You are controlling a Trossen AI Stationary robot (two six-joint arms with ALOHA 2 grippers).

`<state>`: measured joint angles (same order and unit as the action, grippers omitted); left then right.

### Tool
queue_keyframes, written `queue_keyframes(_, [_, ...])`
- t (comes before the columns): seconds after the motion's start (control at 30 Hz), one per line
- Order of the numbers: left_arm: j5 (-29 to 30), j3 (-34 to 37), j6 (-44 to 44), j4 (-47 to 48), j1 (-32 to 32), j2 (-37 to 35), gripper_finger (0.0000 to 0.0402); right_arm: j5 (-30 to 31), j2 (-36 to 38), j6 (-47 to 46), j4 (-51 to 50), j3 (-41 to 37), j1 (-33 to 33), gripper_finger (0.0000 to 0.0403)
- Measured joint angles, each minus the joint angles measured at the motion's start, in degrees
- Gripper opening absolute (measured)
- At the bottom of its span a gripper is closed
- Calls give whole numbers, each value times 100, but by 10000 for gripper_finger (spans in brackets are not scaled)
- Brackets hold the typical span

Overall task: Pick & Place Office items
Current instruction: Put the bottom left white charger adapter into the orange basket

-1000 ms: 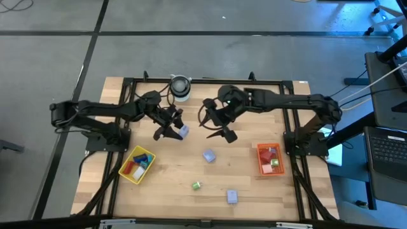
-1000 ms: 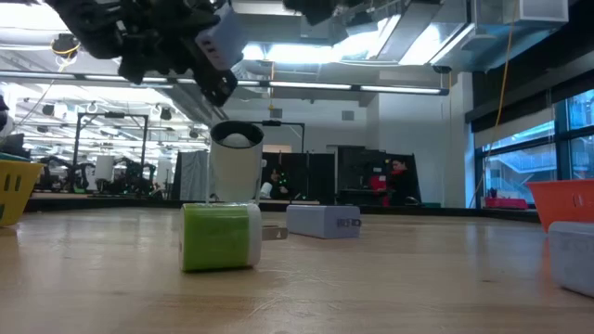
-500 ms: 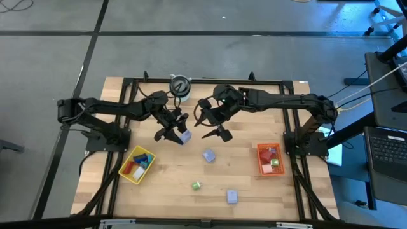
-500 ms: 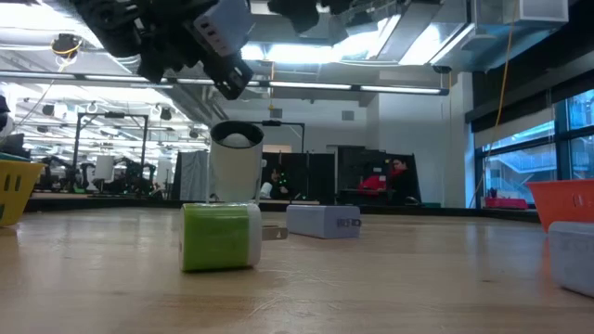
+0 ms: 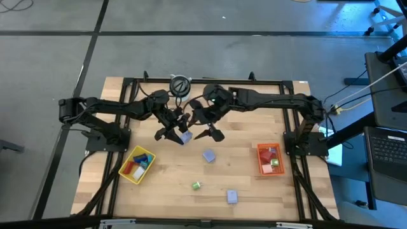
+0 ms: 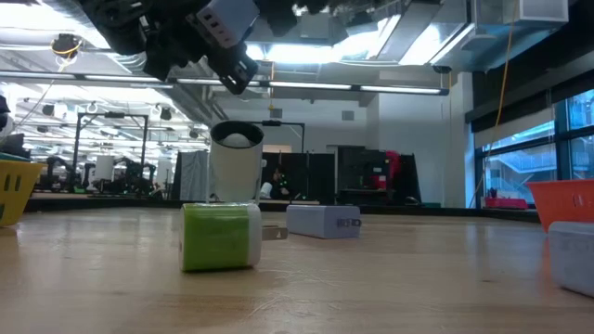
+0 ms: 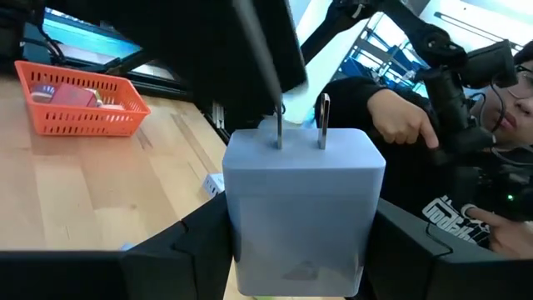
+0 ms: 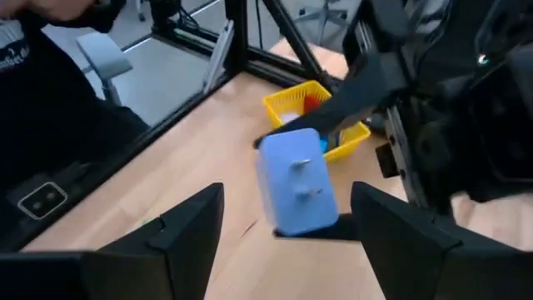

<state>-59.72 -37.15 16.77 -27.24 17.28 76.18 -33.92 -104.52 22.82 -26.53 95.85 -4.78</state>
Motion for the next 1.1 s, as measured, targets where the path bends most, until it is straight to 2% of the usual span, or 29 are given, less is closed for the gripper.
queue_keyframes(0.23, [-22, 0, -64, 44, 0, 0, 210, -4, -299, -6, -96, 173, 36, 263])
queue_keyframes(0.5, [-246, 0, -204, 47, 2, 0, 210, -29, -303, 11, -64, 173, 118, 263])
queue_keyframes(0.7, [-476, 0, -287, 199, -9, 0, 210, -308, -369, 12, 51, 173, 123, 263])
queue_keyframes(0.9, [-1304, 0, -333, 242, -39, 0, 210, -1094, -384, -80, 78, 173, 131, 263])
queue_keyframes(0.97, [-1217, 0, -268, 254, -26, -18, 210, -1087, -384, -156, 122, 173, 132, 263])
queue_keyframes(1.1, [-343, 2, -430, 373, -9, -33, 210, -953, -384, -305, 18, 170, 118, 263])
